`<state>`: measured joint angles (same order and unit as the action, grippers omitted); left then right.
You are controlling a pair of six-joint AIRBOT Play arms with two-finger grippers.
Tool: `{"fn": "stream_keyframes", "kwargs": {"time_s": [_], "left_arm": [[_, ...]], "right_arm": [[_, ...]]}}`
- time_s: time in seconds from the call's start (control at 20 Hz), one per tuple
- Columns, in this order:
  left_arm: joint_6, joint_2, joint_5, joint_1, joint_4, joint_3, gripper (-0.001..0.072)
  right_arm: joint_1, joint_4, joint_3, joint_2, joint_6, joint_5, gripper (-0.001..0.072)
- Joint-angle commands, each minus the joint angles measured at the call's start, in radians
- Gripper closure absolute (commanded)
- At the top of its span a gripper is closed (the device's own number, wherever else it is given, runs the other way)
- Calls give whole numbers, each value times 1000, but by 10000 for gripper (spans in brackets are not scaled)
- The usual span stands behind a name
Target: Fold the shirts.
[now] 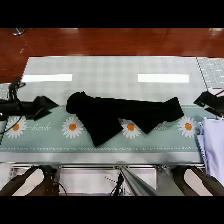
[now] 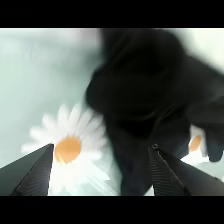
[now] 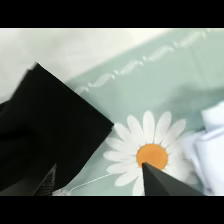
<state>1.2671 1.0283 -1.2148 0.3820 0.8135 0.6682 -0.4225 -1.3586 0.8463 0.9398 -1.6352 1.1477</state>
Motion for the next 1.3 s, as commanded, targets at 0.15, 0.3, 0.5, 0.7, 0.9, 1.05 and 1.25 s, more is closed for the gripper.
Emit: {"fn": "stream_keyframes", "kwargs": {"time_s": [0.15, 0.3, 0.5, 0.7, 0.9, 1.05, 1.25], "left_arm": [[-108, 2, 75, -137, -252, -261, 4], [-107, 7, 207, -319, -283, -264, 5], [-54, 55, 362, -506, -285, -261, 5], [-47, 119, 378, -526, -309, -258, 5], [-170, 187, 405, -558, -522, -257, 7], [-238, 254, 420, -616, -631, -241, 455], [-333, 282, 292, -625, -631, -164, 683]], "right_arm": [[-72, 277, -312, -121, 93, -89, 92], [-72, 331, -335, -121, 122, -102, 93], [-73, 330, -335, -121, 130, -100, 93], [-73, 330, -335, -121, 133, -100, 93], [-73, 330, -335, -121, 133, -102, 93], [-73, 327, -335, -121, 129, -120, 92], [-72, 333, -335, -101, 130, -129, 82]]}}
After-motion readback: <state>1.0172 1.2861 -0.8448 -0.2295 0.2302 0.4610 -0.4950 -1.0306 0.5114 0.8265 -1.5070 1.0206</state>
